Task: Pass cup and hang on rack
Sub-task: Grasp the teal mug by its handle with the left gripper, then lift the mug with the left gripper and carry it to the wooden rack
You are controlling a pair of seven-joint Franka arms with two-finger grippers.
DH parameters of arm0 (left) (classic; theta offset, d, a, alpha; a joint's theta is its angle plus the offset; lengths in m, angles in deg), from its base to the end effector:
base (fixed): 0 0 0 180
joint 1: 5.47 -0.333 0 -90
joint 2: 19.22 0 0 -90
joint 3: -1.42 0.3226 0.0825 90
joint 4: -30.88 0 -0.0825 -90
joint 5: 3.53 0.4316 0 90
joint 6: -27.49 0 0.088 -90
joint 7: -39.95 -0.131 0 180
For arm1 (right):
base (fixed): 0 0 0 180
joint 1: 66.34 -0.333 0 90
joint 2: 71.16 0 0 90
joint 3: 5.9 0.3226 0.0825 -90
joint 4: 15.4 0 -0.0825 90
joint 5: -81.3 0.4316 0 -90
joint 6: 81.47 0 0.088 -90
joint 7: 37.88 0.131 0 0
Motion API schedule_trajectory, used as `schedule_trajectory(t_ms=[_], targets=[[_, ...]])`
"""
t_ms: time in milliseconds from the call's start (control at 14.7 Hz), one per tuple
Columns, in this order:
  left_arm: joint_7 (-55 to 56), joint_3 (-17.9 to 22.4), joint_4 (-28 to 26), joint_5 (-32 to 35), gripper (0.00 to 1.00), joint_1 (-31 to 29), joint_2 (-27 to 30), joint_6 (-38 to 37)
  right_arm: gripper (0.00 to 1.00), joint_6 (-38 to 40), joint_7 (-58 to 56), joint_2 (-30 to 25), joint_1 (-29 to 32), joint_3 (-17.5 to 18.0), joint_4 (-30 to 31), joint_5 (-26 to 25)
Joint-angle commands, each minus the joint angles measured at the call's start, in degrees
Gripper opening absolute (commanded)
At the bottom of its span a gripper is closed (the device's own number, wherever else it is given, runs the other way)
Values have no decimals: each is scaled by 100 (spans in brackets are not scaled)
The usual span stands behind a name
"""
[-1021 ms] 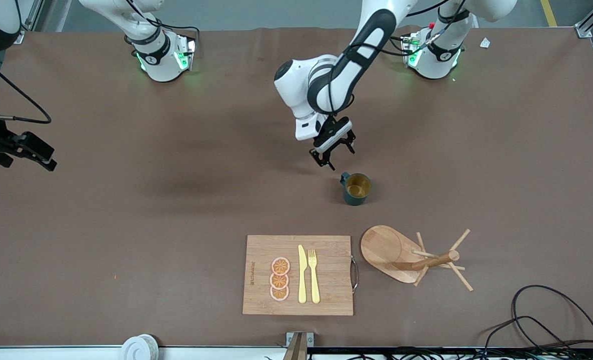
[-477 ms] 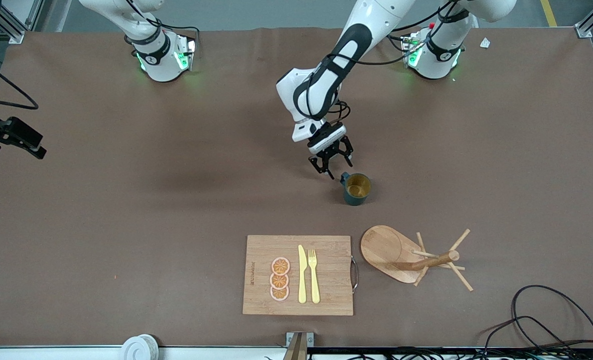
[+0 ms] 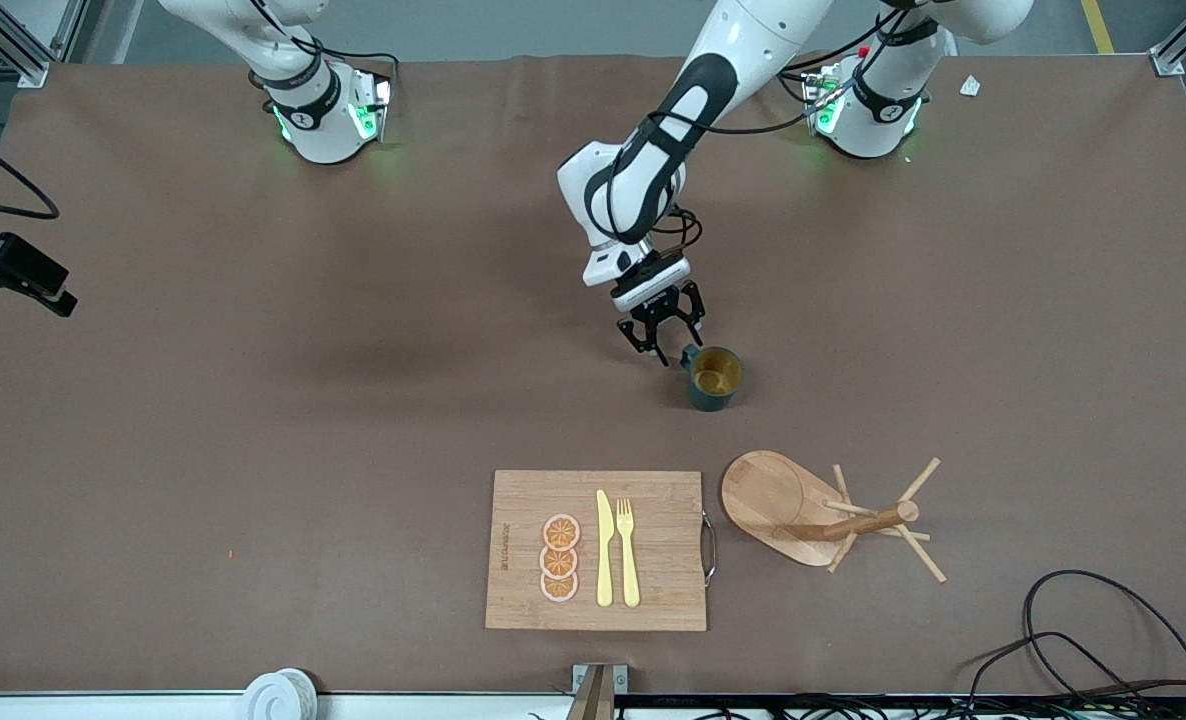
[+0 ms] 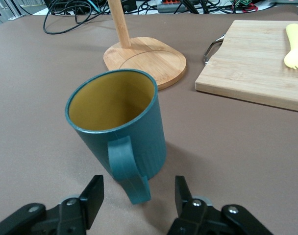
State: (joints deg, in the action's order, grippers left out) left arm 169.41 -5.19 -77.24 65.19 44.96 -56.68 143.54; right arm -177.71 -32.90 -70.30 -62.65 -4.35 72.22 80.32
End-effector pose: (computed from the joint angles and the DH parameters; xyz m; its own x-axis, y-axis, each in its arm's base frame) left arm 0.4014 -0.4864 0.0980 0.5966 0.1838 0.7812 0.4742 -0.8661 -0.1584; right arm 0.6210 -0.0254 0.6303 0.9832 -0.1218 0.1360 -0.1236 -0.9923 0.0049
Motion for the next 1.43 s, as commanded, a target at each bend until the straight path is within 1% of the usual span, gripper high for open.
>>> schedule_trajectory(t_ms=[0, 136, 272, 477, 545, 613, 749, 817, 885, 1021, 1089, 1226, 1362], targets=[[289, -6, -7, 150, 66, -60, -6, 84, 100, 71, -15, 46, 96, 82, -105, 63], [562, 2, 19, 141, 65, -69, -6, 84, 100, 71, -24, 46, 96, 82, -105, 63], [563, 2, 19, 141, 64, -139, 2, 76, 100, 62, -41, 55, 96, 73, -105, 63], [563, 2, 1, 141, 57, -139, -15, 14, 100, 62, -24, 55, 96, 82, -105, 63], [563, 2, 10, 141, 52, -148, -15, 14, 100, 62, -24, 55, 96, 73, -105, 63], [546, 2, 36, 124, 40, -148, -6, 14, 100, 53, -50, 55, 105, 82, -105, 63], [511, 2, 124, 36, 13, -157, 2, 14, 100, 53, -50, 55, 96, 82, -105, 63], [502, -6, 168, -52, 4, -157, 11, 14, 100, 45, -41, 55, 70, 82, -113, 54], [467, -6, 255, -174, 1, -165, 20, 14, 100, 45, -33, 55, 61, 82, -131, 54], [65, -6, 562, -700, 1, -183, 64, 14, 100, 62, -32, 55, 52, 91, -175, 63], [-277, 2, 773, -1094, 1, -201, 116, 5, 100, 62, -32, 55, 52, 91, -175, 63], [-937, 2, 1308, -1947, 0, -393, 231, -3, 100, 62, -32, 55, 52, 91, -175, 63], [-1211, 11, 1853, -2694, 0, -595, 309, -21, 100, 62, -15, 46, 52, 91, -175, 54]])
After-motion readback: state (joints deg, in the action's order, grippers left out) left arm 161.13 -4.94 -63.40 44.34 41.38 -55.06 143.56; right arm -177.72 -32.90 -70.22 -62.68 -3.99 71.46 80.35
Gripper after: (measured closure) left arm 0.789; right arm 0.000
